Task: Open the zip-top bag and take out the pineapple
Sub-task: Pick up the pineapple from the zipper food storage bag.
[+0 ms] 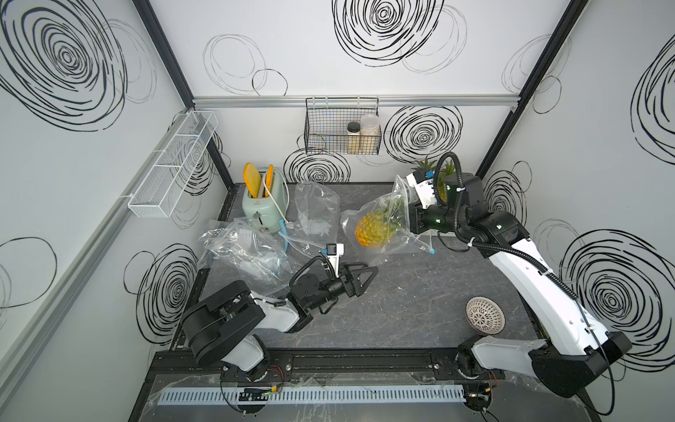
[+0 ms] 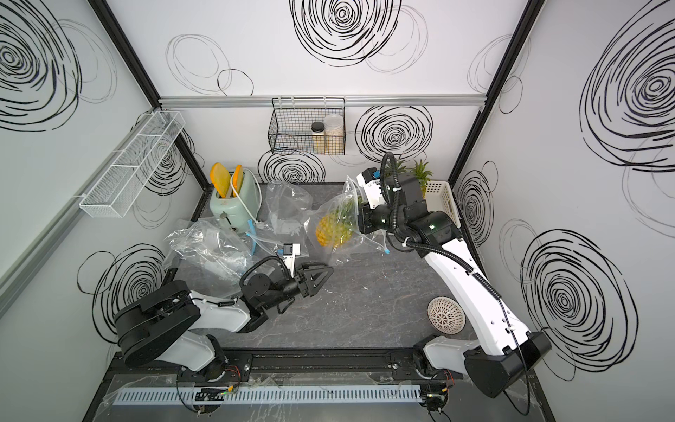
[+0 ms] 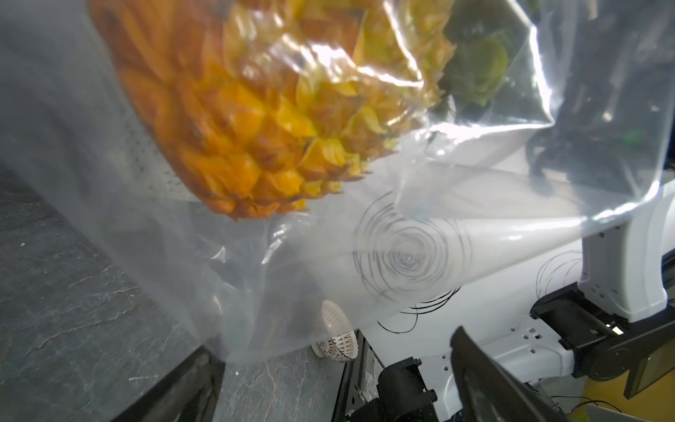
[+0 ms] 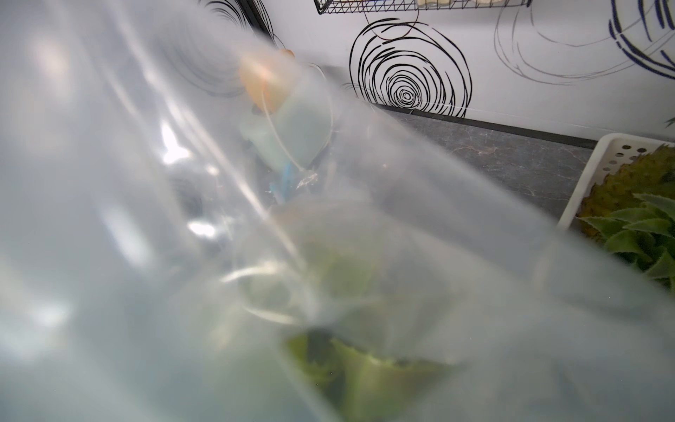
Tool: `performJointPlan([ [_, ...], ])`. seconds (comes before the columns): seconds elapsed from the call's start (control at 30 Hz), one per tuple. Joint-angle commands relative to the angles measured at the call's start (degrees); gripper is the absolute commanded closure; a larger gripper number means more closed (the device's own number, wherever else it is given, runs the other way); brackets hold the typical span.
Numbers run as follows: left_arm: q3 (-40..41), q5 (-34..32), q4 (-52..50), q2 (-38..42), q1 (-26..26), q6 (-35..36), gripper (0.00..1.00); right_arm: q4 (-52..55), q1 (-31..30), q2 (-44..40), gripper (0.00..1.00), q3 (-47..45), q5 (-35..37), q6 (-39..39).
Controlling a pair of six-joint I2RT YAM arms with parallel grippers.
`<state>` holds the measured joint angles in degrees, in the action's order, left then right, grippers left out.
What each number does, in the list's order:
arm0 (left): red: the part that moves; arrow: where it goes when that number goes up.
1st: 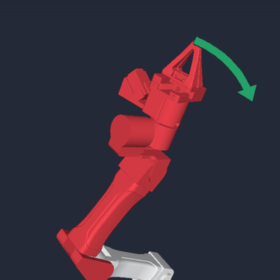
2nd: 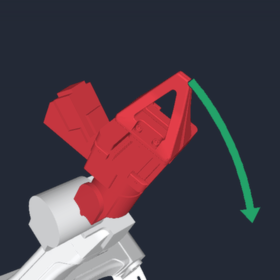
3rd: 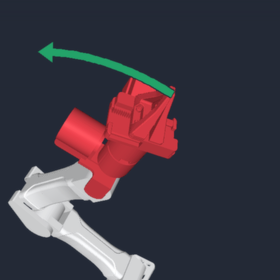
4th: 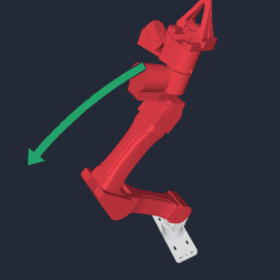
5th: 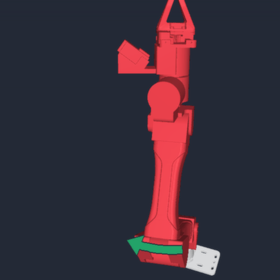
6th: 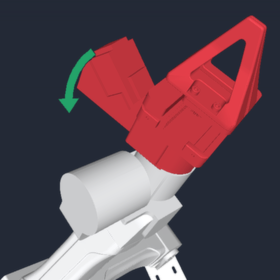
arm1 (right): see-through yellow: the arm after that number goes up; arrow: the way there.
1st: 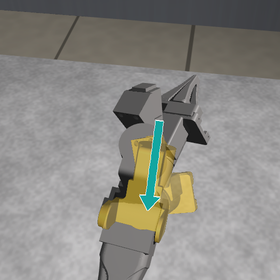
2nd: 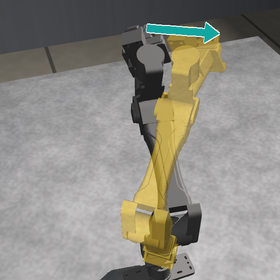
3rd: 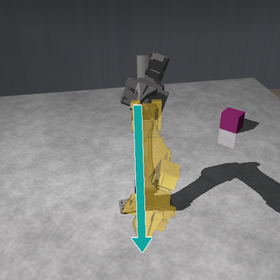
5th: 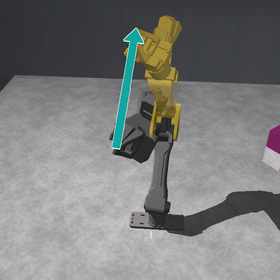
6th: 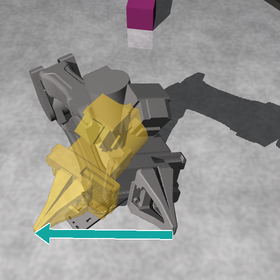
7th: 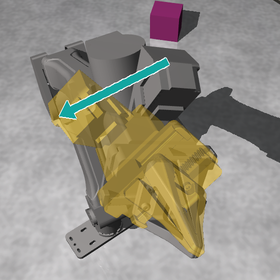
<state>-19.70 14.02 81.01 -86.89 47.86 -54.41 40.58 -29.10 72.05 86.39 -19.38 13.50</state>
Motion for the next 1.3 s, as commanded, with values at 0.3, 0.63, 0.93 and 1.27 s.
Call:
performJointPlan([
  [0.3,-4.56,-0.57,5.38,-8.22,0.02,-0.27,0.28,-2.52,-3.10,-1.74,1.00,6.42,-1.47,1.08],
  [0.63,-4.34,-1.79,8.07,-7.88,-0.95,1.36,0.47,-2.00,-3.43,-2.70,1.00,5.24,-0.87,0.98],
  [0.93,-1.79,-6.96,9.97,-4.81,0.44,4.76,0.34,-2.75,-3.45,-2.44,1.00,5.54,-1.44,0.93],
  [1.27,-3.15,-11.49,6.35,-3.57,-0.34,9.57,0.89,-2.96,-3.52,-3.38,1.00,4.66,-2.59,1.52],
])
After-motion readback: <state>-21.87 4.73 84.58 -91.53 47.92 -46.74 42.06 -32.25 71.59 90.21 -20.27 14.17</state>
